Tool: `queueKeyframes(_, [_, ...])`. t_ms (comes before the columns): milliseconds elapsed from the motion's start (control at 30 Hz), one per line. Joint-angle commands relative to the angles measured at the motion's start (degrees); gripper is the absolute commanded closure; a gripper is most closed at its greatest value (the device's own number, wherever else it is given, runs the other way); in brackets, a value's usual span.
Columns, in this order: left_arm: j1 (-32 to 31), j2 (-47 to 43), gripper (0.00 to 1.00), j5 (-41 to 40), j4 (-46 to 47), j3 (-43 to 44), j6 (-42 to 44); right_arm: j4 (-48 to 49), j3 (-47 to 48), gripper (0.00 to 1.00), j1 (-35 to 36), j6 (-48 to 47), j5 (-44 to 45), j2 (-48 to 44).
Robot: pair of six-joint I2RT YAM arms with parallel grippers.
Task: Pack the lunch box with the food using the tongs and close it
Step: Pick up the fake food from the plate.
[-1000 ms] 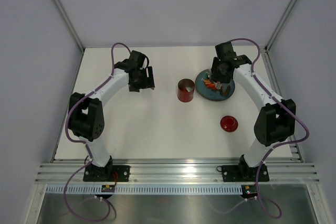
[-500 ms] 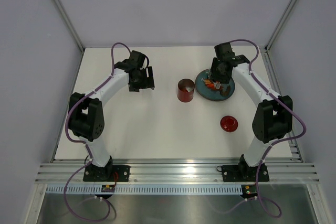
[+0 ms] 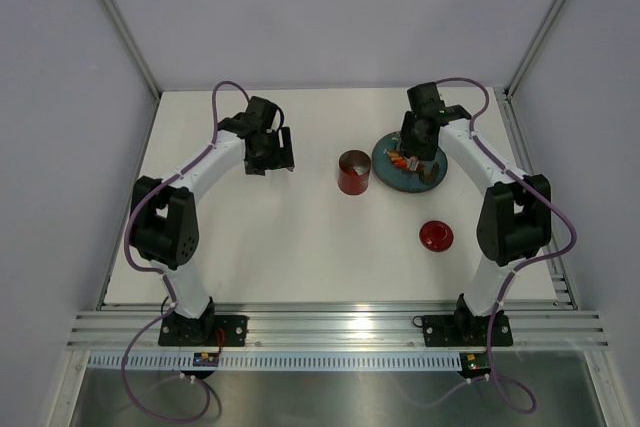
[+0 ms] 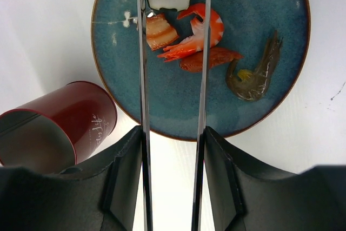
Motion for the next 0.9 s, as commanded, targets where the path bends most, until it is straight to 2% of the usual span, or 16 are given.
queueKeyframes(0, [-0.01, -0.19, 0.23, -1.16, 0.5, 1.74, 1.01, 2.31, 1.44, 0.46, -0.41, 0.86, -0.95, 0.67])
queueKeyframes(200, [0.08, -0.02, 0.23, -1.24, 0.5, 1.83, 1.28, 3.37, 1.18, 0.47, -0.41, 0.95, -2.18, 1.72])
queueKeyframes(400, [0.08, -0.37, 0.23, -1.33, 0.5, 1.48, 1.27, 3.28, 1.18, 0.58, -0.41, 1.22, -3.15, 0.5])
queueKeyframes(467, [-0.01, -0.46, 0.23, -1.33, 0.5, 1.31, 1.19, 2.84, 1.18, 0.56, -0.41, 1.3, -3.32, -0.03])
queueKeyframes(500, [0.08, -0.54, 0.23, -1.33, 0.58, 1.31, 1.1, 2.67, 1.09, 0.5, -0.41, 1.39, -3.24, -0.56])
queueKeyframes(600, [0.08, -0.81, 0.23, -1.16, 0.67, 1.04, 1.01, 2.58, 0.21, 0.45, -0.41, 1.39, -2.89, -1.18])
queueKeyframes(867, [0.08, -1.69, 0.23, -1.15, 0.94, 0.25, 0.92, 3.46, -2.77, 0.45, -0.41, 2.45, -3.5, -1.53])
